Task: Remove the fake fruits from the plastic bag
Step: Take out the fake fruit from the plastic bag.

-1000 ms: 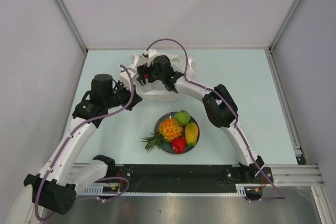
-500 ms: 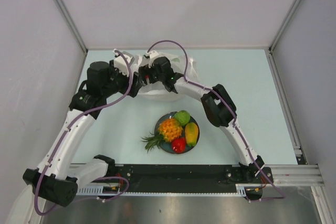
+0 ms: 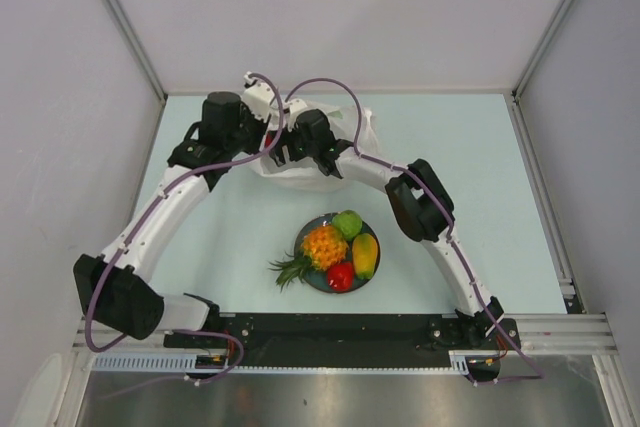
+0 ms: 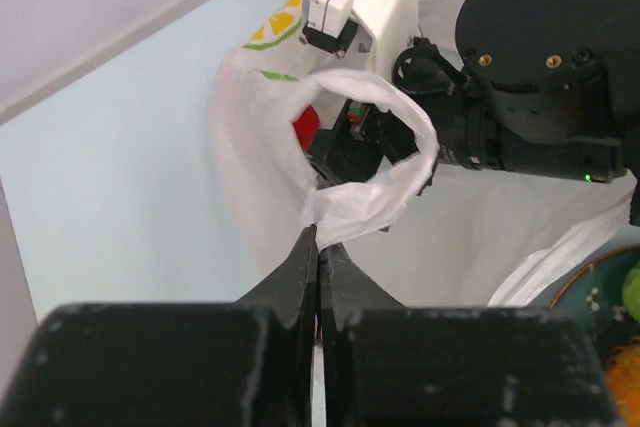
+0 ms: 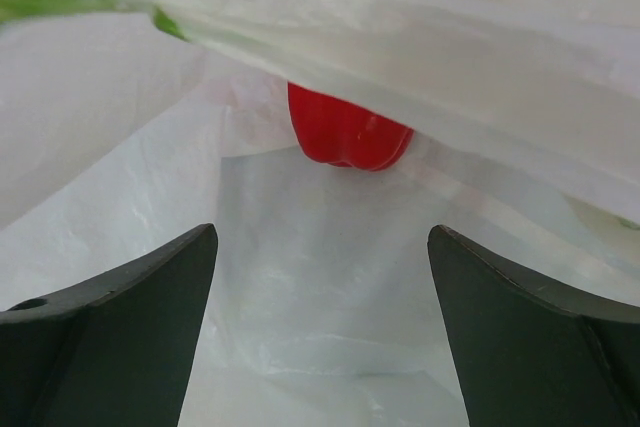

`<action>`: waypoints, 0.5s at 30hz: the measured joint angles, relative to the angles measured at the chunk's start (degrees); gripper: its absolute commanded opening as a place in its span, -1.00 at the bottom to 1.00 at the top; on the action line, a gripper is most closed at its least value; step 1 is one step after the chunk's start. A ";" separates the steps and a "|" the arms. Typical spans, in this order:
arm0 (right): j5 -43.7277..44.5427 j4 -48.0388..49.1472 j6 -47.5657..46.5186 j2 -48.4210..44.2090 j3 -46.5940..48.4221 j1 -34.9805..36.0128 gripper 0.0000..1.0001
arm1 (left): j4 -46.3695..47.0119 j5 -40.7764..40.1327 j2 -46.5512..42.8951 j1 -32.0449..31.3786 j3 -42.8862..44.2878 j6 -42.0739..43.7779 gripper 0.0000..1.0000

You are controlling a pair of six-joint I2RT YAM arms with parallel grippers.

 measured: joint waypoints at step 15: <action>-0.24 1.99 -0.09 -0.02 1.33 3.28 0.99 | -10.49 12.90 -15.93 -0.02 -0.42 -0.31 -1.00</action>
